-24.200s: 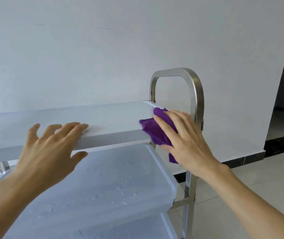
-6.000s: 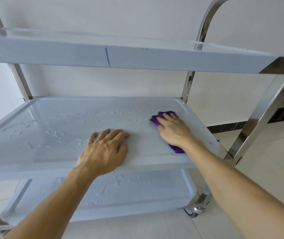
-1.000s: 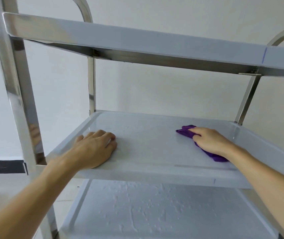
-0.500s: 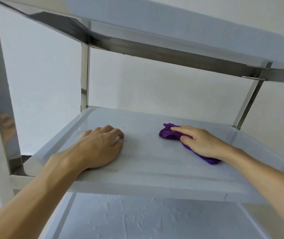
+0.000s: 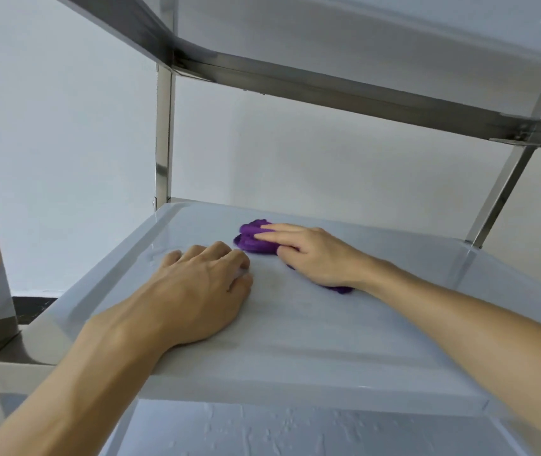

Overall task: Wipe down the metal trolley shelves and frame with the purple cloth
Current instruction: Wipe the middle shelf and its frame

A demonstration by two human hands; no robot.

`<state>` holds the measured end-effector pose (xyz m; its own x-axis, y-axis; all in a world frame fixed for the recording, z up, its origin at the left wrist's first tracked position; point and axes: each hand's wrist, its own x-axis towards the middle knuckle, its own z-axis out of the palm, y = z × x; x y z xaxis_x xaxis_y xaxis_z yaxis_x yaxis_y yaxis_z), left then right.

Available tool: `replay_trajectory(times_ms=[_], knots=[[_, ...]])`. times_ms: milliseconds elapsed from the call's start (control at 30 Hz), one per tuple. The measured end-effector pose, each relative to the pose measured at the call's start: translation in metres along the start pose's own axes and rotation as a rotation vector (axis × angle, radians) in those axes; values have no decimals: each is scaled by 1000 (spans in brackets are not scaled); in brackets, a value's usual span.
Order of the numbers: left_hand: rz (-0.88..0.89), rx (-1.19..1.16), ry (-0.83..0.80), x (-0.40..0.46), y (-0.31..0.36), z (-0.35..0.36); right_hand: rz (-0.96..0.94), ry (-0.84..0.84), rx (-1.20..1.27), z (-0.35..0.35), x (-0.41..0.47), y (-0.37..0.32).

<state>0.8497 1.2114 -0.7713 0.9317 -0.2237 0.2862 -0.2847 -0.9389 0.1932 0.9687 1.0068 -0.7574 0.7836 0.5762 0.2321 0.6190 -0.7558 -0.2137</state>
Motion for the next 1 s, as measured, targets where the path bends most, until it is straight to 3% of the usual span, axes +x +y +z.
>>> replay_trajectory(times_ms=[133, 300, 400, 567, 733, 1000], knots=[[13, -25, -1, 0, -1, 1, 92, 87, 25, -25, -23, 51], [39, 43, 42, -1, 2, 5, 583, 97, -83, -45, -22, 124], [44, 90, 76, -1, 5, 7, 696, 88, -44, -40, 6, 114], [6, 66, 93, 7, 2, 10, 471, -15, 140, -8, 63, 30], [-35, 11, 97, 9, -5, 6, 200, -118, 93, -1, 45, -10], [-54, 0, 27, 13, 0, 5, 278, -96, 116, -25, -75, -22]])
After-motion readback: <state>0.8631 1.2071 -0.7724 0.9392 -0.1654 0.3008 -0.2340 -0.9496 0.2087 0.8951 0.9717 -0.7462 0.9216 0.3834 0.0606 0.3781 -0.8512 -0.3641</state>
